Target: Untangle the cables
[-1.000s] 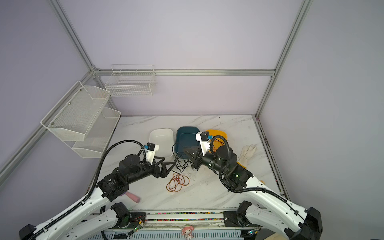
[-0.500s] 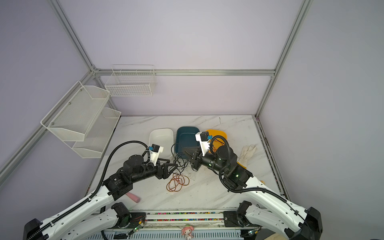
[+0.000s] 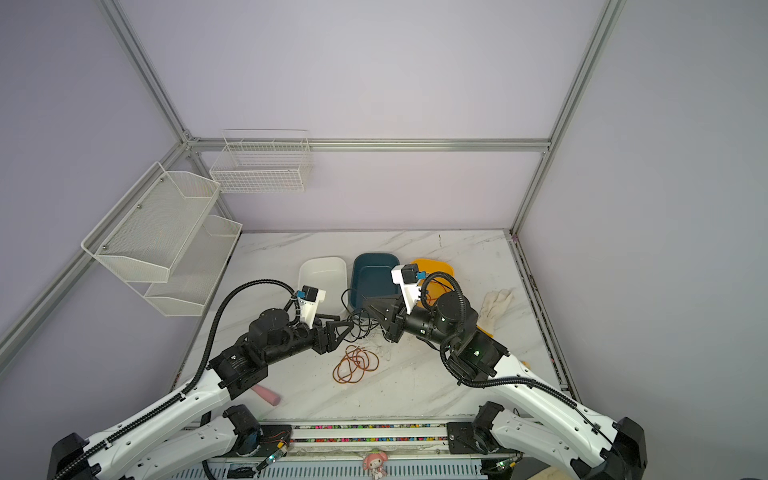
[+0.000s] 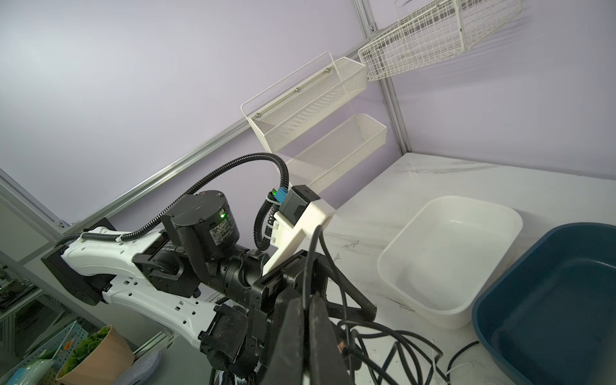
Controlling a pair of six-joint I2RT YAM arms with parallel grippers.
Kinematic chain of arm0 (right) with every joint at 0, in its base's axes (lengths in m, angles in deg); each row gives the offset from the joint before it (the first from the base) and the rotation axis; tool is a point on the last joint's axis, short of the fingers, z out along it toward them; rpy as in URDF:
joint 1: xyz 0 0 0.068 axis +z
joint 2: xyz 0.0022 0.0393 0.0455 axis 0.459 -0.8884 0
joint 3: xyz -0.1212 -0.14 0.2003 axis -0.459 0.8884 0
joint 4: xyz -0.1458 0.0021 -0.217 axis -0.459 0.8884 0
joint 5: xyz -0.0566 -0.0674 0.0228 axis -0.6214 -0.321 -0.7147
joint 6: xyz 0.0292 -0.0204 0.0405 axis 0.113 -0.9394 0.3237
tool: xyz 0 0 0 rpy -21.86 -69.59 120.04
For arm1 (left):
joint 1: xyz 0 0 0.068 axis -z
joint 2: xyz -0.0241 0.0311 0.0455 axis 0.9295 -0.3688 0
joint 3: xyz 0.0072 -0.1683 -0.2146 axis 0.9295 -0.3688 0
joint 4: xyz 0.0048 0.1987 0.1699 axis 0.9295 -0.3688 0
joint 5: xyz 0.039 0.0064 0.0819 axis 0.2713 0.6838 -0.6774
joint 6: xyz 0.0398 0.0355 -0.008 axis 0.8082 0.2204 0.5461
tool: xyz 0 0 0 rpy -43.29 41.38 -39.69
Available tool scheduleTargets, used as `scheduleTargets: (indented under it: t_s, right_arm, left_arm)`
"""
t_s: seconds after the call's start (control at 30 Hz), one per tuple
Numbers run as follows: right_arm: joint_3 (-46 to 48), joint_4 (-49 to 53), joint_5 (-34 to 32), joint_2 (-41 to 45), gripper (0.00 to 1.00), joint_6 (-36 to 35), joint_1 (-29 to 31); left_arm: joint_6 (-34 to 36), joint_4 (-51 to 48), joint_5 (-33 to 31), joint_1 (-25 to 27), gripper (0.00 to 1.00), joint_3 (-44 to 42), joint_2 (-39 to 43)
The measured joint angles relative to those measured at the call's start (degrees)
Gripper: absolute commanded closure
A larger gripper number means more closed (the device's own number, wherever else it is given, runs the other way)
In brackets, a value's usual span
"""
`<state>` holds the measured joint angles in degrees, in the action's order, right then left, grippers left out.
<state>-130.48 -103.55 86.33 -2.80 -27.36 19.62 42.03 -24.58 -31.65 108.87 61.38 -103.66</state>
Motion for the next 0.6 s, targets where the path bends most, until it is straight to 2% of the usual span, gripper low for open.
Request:
scheduleTargets:
  t_s: [0.23, 0.37, 0.43, 0.6]
  right_arm:
    - [-1.0, 1.5, -2.0, 1.4, 1.0, -0.2, 0.0]
    - [-1.1, 1.8, -2.0, 1.4, 1.0, -0.1, 0.0]
    - [-1.2, 2.2, -2.0, 1.4, 1.0, -0.1, 0.0]
    - [-1.7, 2.4, -1.9, 1.4, 1.0, 0.1, 0.0]
  left_arm:
    - [-0.3, 1.1, -0.8, 0.0, 0.33, -2.5, 0.3]
    - [-0.5, 1.9, -0.8, 0.0, 0.38, -3.5, -0.1]
    - [-0.5, 2.3, -0.8, 0.0, 0.46, -3.6, -0.4]
    - [-1.1, 3.4, -0.2, 0.0, 0.46, -3.7, -1.2]
